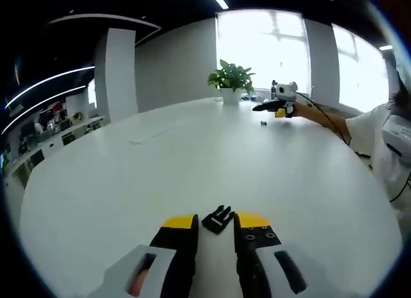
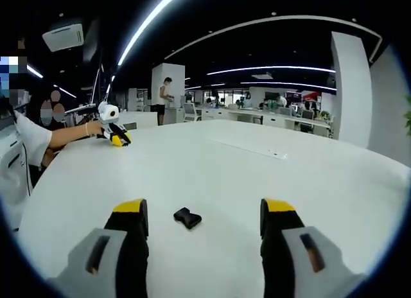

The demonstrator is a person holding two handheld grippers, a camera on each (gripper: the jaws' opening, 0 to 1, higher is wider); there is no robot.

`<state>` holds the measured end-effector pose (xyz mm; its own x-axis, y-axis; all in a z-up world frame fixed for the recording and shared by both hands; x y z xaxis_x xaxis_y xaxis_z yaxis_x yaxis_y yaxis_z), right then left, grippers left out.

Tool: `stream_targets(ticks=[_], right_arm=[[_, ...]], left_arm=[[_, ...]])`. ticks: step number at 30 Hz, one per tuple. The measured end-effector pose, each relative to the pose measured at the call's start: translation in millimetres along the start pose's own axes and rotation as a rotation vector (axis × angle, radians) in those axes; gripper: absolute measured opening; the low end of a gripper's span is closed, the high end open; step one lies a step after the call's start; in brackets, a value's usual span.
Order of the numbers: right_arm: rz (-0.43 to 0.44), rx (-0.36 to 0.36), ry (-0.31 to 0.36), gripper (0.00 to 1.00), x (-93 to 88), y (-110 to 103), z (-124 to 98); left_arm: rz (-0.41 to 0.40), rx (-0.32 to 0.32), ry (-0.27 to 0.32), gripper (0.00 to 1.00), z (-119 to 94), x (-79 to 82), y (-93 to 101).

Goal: Snap the two parts of the plastic buckle together until the buckle closes and remains connected.

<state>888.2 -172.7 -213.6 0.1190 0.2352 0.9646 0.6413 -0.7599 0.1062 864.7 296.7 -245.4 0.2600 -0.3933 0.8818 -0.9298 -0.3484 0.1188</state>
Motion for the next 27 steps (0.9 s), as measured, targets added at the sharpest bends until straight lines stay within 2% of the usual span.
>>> stream_targets(ticks=[13, 21, 27], right_arm=[[0.0, -0.012, -0.002, 0.72, -1.4, 1.9, 0.2], [0.003, -0.013, 0.002, 0.72, -1.5, 3.0, -0.2], [0.006, -0.012, 0.009, 0.72, -0.4, 1.5, -1.3]], left_arm=[[0.0, -0.011, -0.005, 0.13, 1.5, 0.6, 4.8], [-0.014, -0.01, 0.009, 0.13, 3.2, 1.4, 2.4], [0.014, -0.004, -0.006, 0.12, 4.2, 2.5, 4.4]])
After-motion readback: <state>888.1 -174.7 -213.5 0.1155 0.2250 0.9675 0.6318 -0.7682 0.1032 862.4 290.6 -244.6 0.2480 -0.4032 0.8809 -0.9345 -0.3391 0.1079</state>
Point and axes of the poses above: the point that each gripper's makers call its tool centre point, and the gripper's own axes: z roughly forward along the fingers, y roughly to its right, x roughly out of its top, the point moved 4 cm from there along -z, roughly backward along the fingers, and after that the axes turned 11 degrees about -x, right-handed, at the moved point
